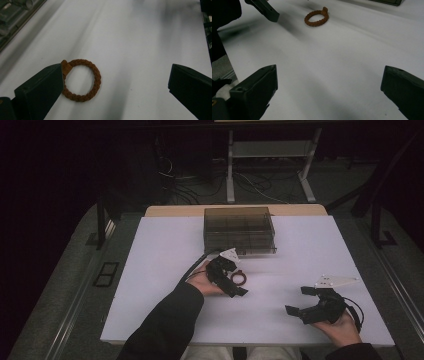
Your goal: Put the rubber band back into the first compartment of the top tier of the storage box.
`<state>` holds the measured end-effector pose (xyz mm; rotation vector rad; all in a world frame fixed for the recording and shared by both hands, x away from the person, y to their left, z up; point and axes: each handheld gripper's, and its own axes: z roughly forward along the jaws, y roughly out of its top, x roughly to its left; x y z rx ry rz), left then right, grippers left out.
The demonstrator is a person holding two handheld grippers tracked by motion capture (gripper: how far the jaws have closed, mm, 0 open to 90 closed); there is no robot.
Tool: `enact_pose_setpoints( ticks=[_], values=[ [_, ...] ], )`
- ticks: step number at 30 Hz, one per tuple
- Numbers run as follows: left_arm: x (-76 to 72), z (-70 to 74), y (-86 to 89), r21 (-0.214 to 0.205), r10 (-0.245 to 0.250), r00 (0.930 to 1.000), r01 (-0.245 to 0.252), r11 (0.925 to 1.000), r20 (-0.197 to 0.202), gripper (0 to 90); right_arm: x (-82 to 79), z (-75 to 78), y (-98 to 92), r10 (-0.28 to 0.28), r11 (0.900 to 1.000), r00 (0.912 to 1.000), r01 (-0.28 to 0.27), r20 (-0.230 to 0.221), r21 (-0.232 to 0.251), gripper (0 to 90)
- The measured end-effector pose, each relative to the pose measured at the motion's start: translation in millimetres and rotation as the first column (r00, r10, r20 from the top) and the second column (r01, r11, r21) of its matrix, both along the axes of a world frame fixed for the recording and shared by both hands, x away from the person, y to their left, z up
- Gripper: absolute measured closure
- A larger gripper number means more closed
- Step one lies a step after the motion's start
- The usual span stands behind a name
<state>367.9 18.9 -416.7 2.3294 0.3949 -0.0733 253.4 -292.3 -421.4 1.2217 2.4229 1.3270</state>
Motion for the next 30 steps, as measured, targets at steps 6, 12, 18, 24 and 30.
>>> enact_pose_setpoints(
  ticks=[6,12,18,24,30],
  values=[
    [2.7,-7.6,-4.1,0.026,-0.002,1.0000,0.003,0.9997,-0.009,0.0,0.1,-0.2,-0.1,0.002,1.0000,1.0000,-0.002,0.000,-0.001,0.2],
    [6.0,-11.6,-5.5,0.044,-0.016,0.9999,0.017,0.9989,-0.005,0.0,0.1,-0.4,0.1,0.003,1.0000,1.0000,-0.003,0.000,-0.002,0.2],
    [7.1,-15.4,-7.1,0.058,-0.016,0.9997,0.017,0.9982,-0.016,1.7,0.2,-0.5,0.0,0.004,1.0000,1.0000,-0.004,0.000,-0.002,0.2],
    [9.6,-16.1,-6.3,0.061,-0.003,1.0000,0.004,0.9981,-0.009,13.7,0.1,-0.8,0.1,0.005,1.0000,1.0000,-0.006,-0.001,-0.001,0.2],
    [12.4,-19.1,-5.9,0.058,0.017,0.9997,-0.016,0.9982,-0.017,17.6,0.1,-0.9,0.2,0.007,1.0000,1.0000,-0.007,-0.003,-0.001,0.2]
  ],
)
